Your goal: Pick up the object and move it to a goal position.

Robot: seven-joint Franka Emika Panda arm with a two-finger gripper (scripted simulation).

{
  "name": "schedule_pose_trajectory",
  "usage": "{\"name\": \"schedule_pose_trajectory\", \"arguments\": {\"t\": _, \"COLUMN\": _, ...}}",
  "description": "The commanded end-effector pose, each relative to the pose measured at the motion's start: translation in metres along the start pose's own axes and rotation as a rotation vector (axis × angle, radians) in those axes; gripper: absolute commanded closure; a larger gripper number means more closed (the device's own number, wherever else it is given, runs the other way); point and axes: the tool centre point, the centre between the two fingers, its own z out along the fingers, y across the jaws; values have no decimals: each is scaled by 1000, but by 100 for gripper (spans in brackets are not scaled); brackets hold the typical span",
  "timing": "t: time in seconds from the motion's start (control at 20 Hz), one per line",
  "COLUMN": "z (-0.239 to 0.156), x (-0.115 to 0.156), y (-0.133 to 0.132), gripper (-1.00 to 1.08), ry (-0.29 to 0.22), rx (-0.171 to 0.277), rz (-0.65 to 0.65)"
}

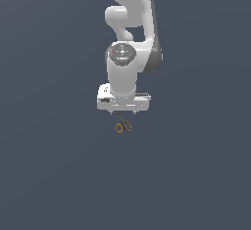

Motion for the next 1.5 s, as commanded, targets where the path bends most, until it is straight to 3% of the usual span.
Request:
{"name": "schedule_pose_trajectory", "arguments": {"t": 0.0, "z": 0, "x": 0, "y": 0, "gripper": -92, "ry": 0, "rx": 0, "rz": 0}}
{"name": "schedule_pose_trajectory", "arguments": {"t": 0.4, "z": -10, "x": 3, "y": 23, "gripper": -92, "ry": 1, "rx": 15, "rz": 65}}
{"name": "schedule_pose_trajectory", "arguments": {"t": 0.75, "z": -6, "x": 1, "y": 22, "gripper": -92, "ry": 3, "rx": 15, "rz": 59}}
{"name": "schedule_pose_trajectory", "arguments": {"t": 1.45, "z": 50, "x": -25, "y": 16, "gripper": -92, "ry": 37, "rx": 9, "rz": -24}}
